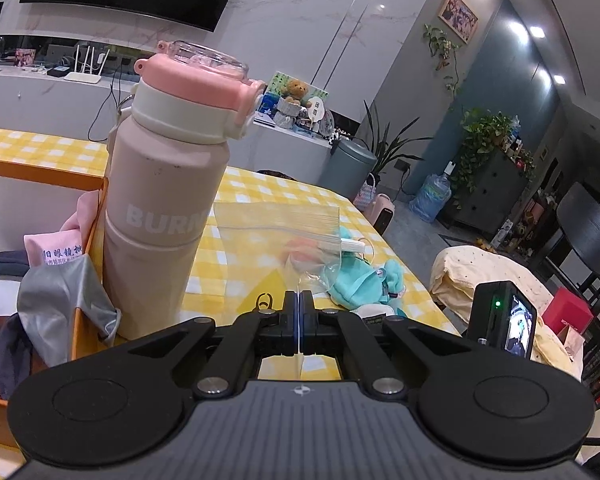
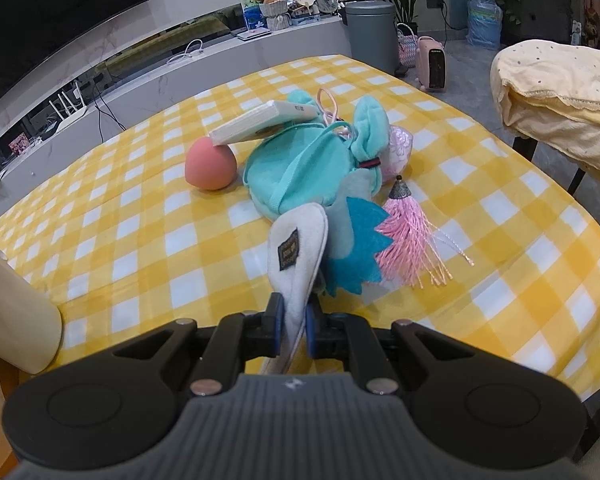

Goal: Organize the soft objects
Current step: 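Carry the plastic bag toward the box with the left tool while the right tool lifts the plush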

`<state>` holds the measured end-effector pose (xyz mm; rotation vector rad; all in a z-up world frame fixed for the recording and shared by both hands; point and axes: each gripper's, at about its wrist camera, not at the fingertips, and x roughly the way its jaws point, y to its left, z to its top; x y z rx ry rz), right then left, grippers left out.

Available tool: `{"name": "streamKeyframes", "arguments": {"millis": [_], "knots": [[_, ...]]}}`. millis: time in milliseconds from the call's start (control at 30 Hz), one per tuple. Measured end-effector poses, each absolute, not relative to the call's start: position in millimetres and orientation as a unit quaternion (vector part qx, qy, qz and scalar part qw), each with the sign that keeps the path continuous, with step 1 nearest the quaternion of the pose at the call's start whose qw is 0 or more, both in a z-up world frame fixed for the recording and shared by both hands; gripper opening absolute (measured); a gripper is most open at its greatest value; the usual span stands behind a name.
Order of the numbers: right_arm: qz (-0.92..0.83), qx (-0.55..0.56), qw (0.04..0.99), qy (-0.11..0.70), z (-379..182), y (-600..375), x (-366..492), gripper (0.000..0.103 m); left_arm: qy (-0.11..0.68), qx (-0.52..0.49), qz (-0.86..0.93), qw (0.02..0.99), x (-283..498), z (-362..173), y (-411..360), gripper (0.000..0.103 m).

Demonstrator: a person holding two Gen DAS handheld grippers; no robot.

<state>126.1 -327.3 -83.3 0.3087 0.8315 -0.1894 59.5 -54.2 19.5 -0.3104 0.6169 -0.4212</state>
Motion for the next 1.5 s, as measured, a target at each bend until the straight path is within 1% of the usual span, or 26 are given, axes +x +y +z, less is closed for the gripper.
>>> {"name": "streamKeyframes", "arguments": {"millis": [333,400,933,1033,1167,1200,1333,1367,1400,1467,1500], "knots": [[-0.094,0.138,0.907,0.385,-75,-324,122,0.008,0.299,-0.148,-0.205,0.920,55,26,-52,0.000],[-0.096,0.134,0.911,0.378,-72,-323,119,0.004,0.296,-0.147,-0.204,0.922,52,28,-51,0.000],[-0.080,0.096,0.938,0.322,-34,-310,101,0.000,0.270,-0.145,-0.200,0.931,31,50,-35,0.000],[-0.074,0.099,0.936,0.329,-32,-309,101,0.000,0.267,-0.143,-0.192,0.934,26,52,-28,0.000],[-0.083,0.119,0.918,0.369,-44,-318,106,0.000,0.266,-0.145,-0.187,0.934,22,50,-19,0.000],[-0.088,0.128,0.912,0.380,-48,-321,107,0.003,0.268,-0.147,-0.185,0.934,22,48,-18,0.000],[-0.106,0.148,0.894,0.409,-60,-331,111,0.004,0.280,-0.153,-0.179,0.931,24,40,-15,0.000],[-0.108,0.153,0.891,0.414,-61,-334,111,0.012,0.283,-0.152,-0.179,0.930,24,38,-15,0.000],[-0.111,0.158,0.889,0.415,-62,-336,110,0.032,0.285,-0.150,-0.179,0.930,23,37,-16,0.000],[-0.116,0.158,0.886,0.421,-64,-339,110,0.060,0.287,-0.147,-0.180,0.929,24,37,-17,0.000],[-0.116,0.156,0.883,0.426,-66,-339,111,0.065,0.288,-0.146,-0.180,0.929,24,36,-17,0.000]]}}
